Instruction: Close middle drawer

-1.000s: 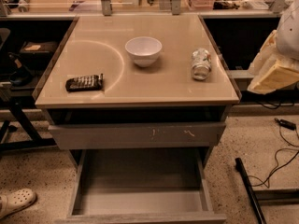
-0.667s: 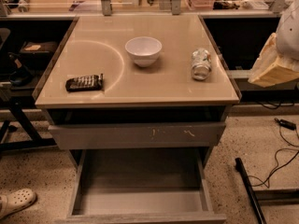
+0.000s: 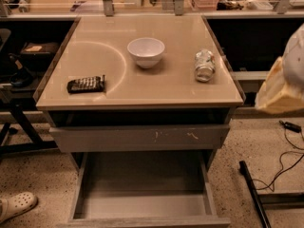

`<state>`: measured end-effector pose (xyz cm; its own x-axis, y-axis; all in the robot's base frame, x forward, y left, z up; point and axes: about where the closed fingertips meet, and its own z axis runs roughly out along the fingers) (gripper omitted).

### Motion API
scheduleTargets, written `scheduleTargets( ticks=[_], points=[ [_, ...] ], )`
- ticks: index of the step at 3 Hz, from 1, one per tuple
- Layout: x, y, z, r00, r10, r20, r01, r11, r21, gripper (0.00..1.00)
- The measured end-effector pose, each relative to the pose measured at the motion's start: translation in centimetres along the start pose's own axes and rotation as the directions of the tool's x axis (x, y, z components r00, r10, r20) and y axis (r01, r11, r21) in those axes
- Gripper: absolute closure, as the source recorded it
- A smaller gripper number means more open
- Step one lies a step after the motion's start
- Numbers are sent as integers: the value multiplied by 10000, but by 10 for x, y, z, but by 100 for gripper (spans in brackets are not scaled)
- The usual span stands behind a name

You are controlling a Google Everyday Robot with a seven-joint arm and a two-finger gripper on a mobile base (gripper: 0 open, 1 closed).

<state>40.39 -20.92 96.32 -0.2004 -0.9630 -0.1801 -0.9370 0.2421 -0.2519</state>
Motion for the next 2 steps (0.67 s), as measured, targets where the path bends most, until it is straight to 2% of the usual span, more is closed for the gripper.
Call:
scheduleTargets(
  ticks=[1,2],
  points=[
    [15,53,38,9995,83,-316,-117,9941,-1078,100],
    [30,118,87,9978,586,-316,-647,9645,-2560,100]
  ],
)
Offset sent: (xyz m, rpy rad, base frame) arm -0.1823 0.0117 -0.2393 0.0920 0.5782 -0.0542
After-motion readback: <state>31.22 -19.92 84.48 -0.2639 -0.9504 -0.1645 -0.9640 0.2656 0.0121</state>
